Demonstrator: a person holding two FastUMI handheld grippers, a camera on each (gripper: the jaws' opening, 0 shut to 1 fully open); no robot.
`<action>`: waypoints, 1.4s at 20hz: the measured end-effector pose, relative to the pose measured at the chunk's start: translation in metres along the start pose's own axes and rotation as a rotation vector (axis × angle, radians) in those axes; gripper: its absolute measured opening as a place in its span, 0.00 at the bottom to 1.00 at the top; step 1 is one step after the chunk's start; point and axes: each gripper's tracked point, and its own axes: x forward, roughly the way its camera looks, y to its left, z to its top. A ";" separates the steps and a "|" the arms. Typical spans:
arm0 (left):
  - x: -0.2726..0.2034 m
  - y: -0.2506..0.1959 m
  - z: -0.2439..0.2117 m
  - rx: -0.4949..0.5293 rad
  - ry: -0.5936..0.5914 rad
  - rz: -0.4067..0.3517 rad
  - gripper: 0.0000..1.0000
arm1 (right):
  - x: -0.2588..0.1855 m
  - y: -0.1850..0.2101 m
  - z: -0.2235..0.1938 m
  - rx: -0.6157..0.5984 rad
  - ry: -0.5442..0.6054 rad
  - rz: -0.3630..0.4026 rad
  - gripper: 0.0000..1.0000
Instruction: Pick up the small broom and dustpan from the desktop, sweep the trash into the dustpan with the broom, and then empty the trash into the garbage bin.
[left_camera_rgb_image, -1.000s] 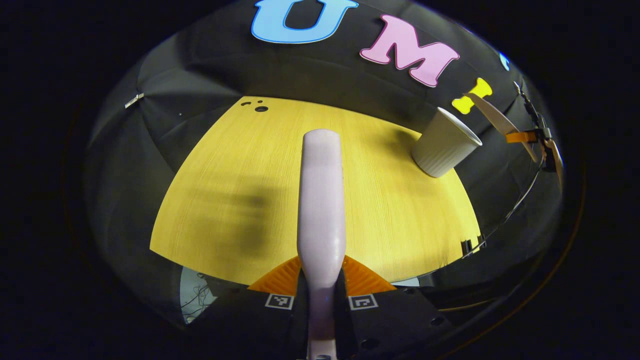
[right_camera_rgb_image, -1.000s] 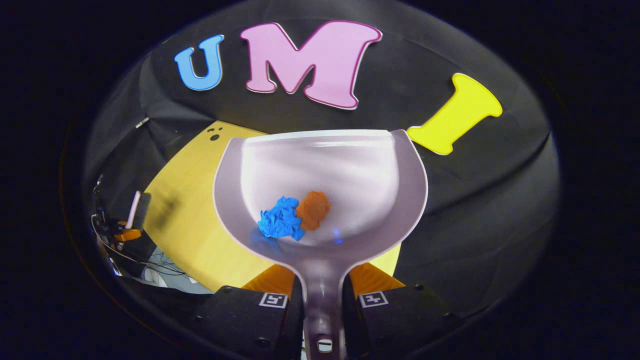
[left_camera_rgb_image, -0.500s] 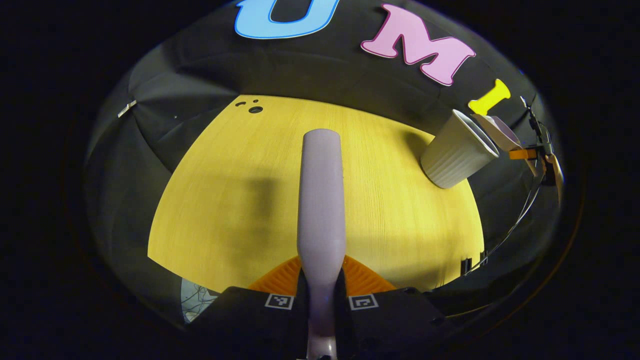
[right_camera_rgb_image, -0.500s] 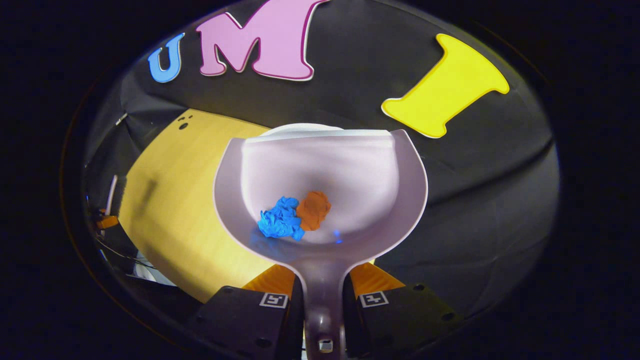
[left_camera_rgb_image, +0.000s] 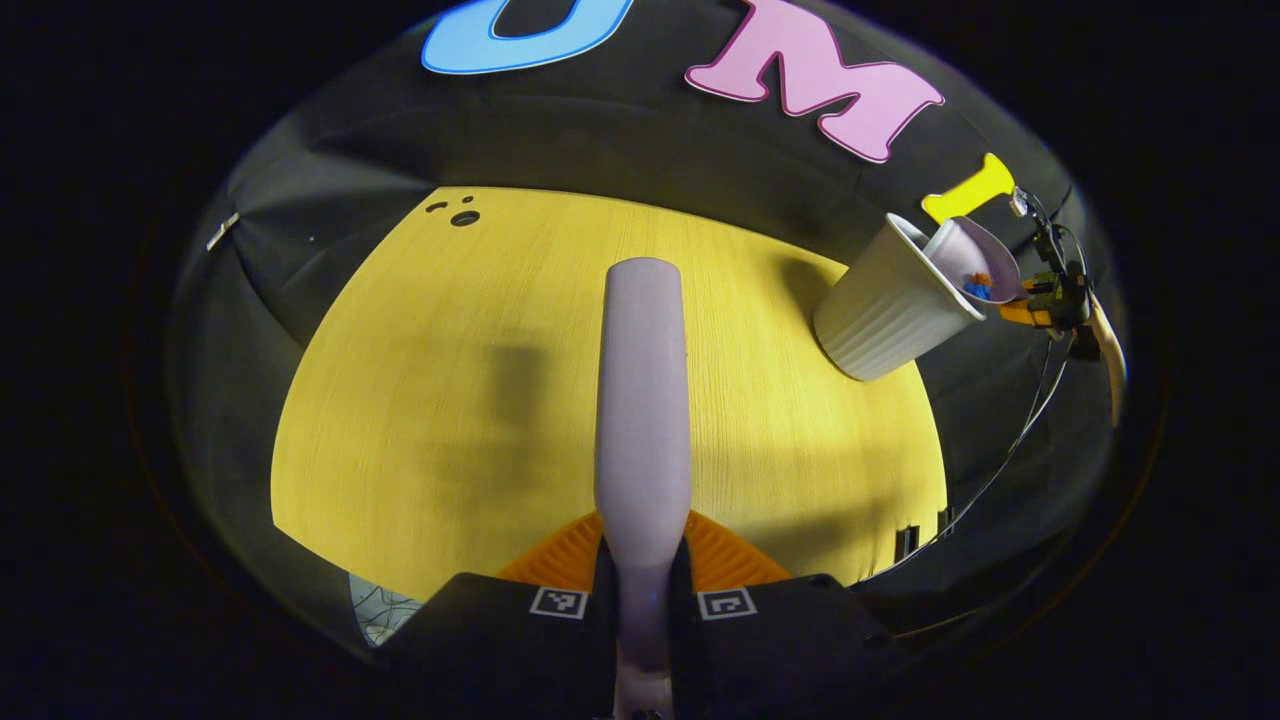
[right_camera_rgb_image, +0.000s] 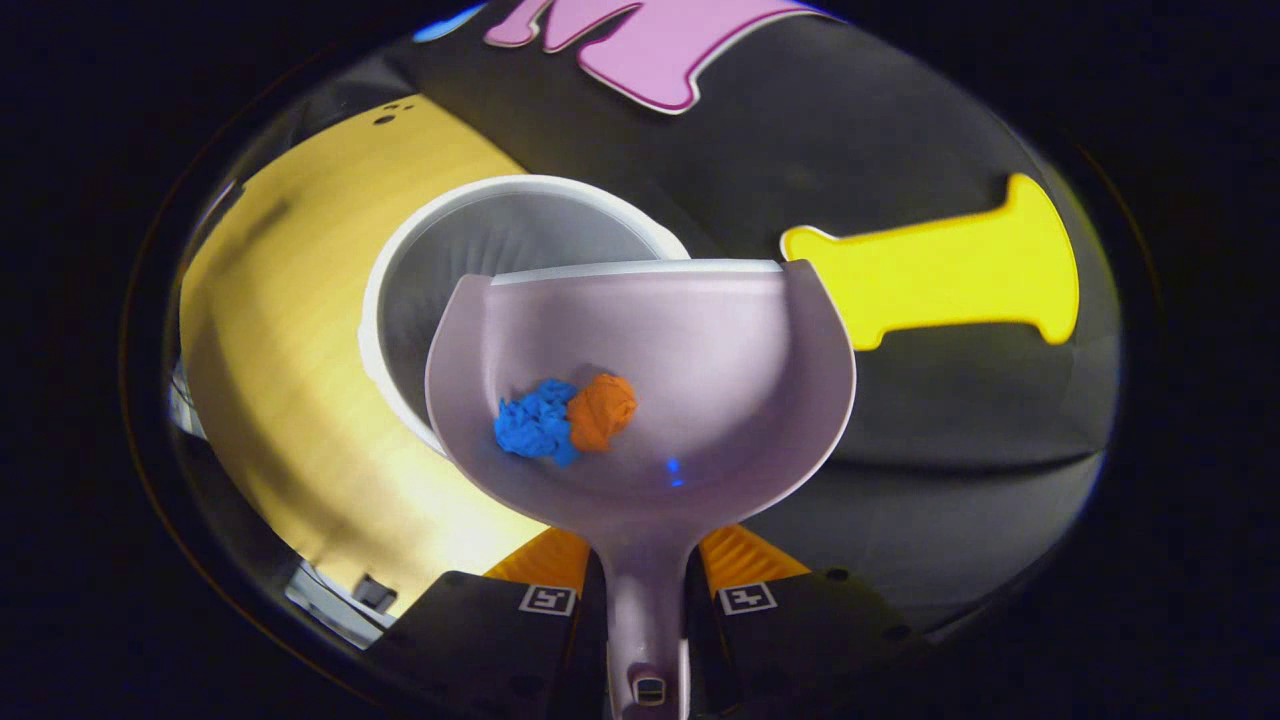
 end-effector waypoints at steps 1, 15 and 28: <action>-0.001 0.003 -0.001 -0.008 -0.004 0.003 0.24 | 0.007 -0.001 0.004 -0.031 0.005 0.001 0.37; -0.021 0.028 -0.017 -0.102 -0.025 0.089 0.26 | 0.038 -0.012 0.005 -0.451 0.059 -0.159 0.37; -0.028 0.036 -0.002 -0.005 -0.125 0.142 0.25 | 0.018 -0.009 -0.025 0.314 0.018 -0.054 0.37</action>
